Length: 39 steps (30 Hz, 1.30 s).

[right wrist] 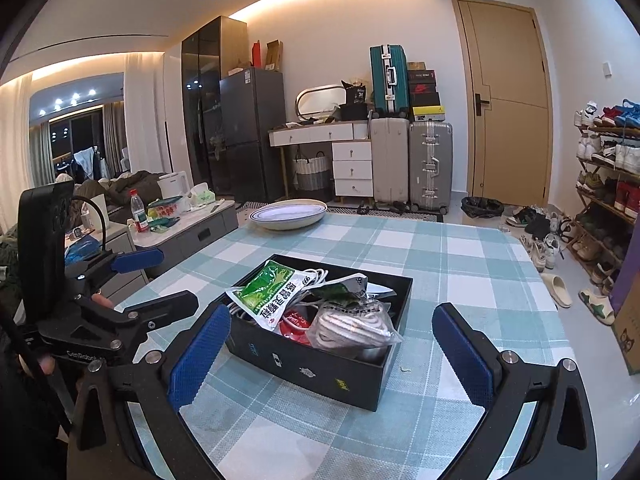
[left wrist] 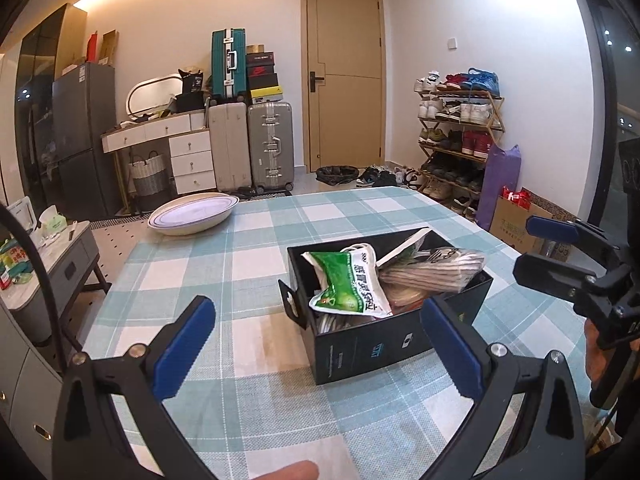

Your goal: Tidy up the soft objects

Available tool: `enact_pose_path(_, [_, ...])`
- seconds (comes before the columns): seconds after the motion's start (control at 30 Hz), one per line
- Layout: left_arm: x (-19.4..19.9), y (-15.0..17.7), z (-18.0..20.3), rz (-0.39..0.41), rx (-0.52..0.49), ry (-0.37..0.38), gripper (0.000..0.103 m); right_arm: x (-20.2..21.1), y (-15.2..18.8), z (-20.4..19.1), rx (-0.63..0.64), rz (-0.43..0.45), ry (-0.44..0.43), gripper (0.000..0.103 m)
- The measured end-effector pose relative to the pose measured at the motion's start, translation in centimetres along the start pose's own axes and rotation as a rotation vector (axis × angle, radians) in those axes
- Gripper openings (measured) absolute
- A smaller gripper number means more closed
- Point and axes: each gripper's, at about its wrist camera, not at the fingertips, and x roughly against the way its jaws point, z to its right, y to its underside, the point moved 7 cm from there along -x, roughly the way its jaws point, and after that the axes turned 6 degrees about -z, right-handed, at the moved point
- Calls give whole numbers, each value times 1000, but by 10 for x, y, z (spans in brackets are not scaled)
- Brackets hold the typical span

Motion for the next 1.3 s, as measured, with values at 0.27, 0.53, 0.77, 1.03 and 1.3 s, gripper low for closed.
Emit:
enact_pose_path(0.27, [-16,11,-5,0,39,-27,103,1,6,-1,11,38,2,103])
enact_pose_path(0.53, [-18,15,-3,9,33,-41,103,-6,12,4,10,56,34,103])
enact_pose_path(0.77, [-19,15,-7,9,50,-44,103,-11,20,3,4,53,24,103])
enact_pose_path(1.03, [-15,15,-8,29,53,-47,103,-9,19,1,22,72,22,103])
enact_pose_path(1.3, [-16,15,-9,28,63,-44,103,-9,19,1,21,72,22,103])
